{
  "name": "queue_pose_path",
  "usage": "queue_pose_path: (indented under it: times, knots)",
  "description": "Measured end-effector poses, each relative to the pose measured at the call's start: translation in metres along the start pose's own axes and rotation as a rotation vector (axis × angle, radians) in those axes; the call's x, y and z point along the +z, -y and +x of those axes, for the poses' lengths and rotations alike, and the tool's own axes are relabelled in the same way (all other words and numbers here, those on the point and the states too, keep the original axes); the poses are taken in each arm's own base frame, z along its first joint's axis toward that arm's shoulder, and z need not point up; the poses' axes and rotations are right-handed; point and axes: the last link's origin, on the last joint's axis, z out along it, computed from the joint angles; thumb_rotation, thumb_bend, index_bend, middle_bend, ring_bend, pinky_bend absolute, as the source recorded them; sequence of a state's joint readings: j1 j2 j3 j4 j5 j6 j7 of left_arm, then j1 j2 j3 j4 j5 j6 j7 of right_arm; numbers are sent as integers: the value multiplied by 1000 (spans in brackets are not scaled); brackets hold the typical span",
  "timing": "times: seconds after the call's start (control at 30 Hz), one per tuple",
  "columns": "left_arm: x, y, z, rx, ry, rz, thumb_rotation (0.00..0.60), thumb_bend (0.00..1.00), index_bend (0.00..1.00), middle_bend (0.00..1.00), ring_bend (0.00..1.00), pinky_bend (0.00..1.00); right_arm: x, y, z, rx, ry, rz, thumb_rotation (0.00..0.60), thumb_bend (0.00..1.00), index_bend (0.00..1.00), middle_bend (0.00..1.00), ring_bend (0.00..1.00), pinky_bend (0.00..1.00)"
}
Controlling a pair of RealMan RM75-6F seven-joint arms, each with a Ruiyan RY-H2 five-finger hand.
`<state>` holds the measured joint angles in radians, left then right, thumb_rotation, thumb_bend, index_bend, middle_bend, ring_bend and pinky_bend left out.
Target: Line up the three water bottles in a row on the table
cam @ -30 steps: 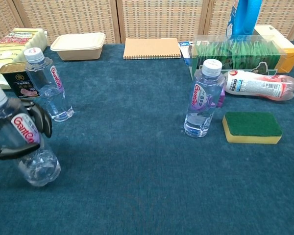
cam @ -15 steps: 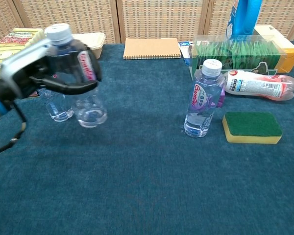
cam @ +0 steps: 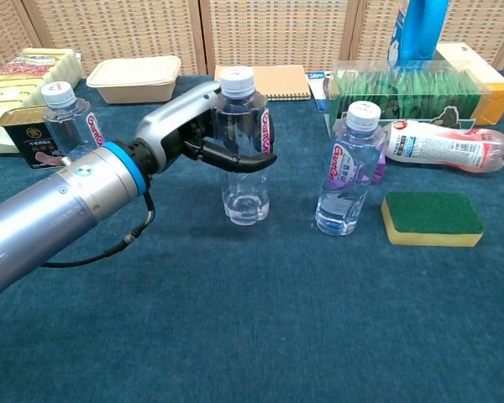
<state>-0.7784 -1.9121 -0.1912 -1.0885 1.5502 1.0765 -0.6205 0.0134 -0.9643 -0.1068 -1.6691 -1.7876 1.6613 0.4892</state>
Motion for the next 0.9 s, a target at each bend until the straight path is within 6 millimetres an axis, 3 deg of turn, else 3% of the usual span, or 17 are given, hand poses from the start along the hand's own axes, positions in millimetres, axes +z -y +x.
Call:
queue_pose_path:
  times: [0.37, 0.53, 0.73, 0.9]
  knots:
    - [21, 4, -19, 46, 13, 9, 600, 254, 565, 502, 412, 557, -1, 2, 0, 5, 7, 12, 600, 0, 44, 28, 0, 96]
    - [26, 8, -29, 53, 30, 22, 600, 254, 545, 440, 370, 526, -1, 1, 2, 6, 1, 8, 600, 0, 44, 29, 0, 96]
    - [26, 9, -34, 55, 53, 26, 600, 254, 210, 203, 179, 411, 0, 1, 4, 5, -2, 11, 600, 0, 44, 29, 0, 96]
    - [26, 7, -32, 48, 46, 16, 600, 252, 17, 83, 72, 309, -1, 1, 5, 6, -4, 13, 600, 0, 44, 28, 0, 96]
